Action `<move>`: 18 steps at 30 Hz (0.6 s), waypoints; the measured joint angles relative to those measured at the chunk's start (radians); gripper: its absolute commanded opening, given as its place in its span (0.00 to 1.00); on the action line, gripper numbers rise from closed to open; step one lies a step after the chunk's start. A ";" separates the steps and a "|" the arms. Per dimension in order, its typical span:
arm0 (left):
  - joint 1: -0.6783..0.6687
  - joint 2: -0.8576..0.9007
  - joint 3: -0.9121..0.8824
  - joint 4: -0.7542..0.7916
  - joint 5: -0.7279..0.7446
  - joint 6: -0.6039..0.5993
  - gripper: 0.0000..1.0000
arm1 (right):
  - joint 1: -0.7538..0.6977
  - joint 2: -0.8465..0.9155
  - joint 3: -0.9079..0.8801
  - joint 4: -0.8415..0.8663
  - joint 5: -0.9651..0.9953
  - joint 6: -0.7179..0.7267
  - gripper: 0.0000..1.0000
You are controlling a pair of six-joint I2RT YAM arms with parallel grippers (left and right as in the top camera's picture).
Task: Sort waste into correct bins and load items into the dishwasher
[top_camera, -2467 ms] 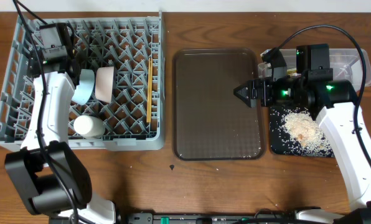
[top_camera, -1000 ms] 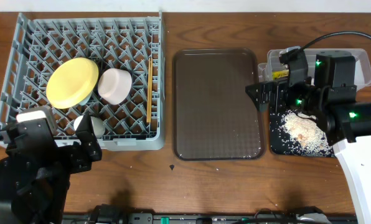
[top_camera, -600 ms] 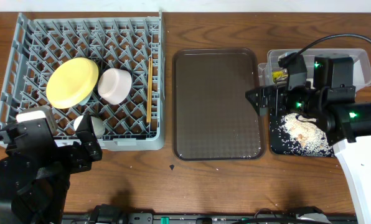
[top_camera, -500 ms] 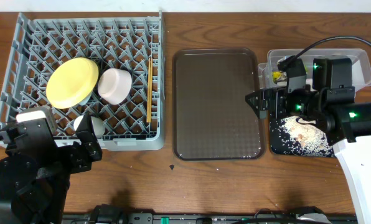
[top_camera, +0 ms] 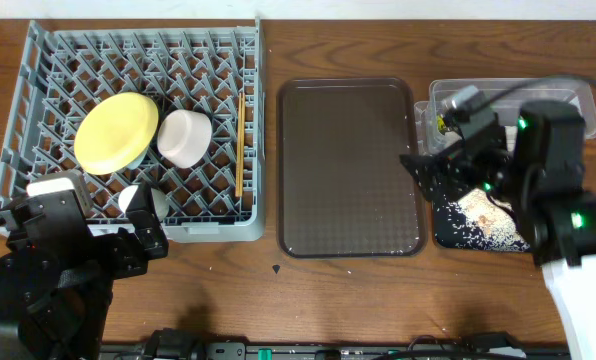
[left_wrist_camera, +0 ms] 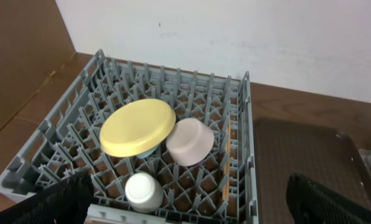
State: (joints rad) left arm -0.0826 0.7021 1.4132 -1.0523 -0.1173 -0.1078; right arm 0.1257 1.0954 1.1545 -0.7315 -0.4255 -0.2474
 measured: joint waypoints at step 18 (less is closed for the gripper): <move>0.000 0.001 0.000 0.000 0.003 0.000 0.98 | -0.069 -0.787 -0.968 0.561 0.056 -0.051 0.99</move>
State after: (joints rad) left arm -0.0826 0.7033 1.4128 -1.0519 -0.1139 -0.1078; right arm 0.0563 0.3088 0.1867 -0.1707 -0.3695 -0.2981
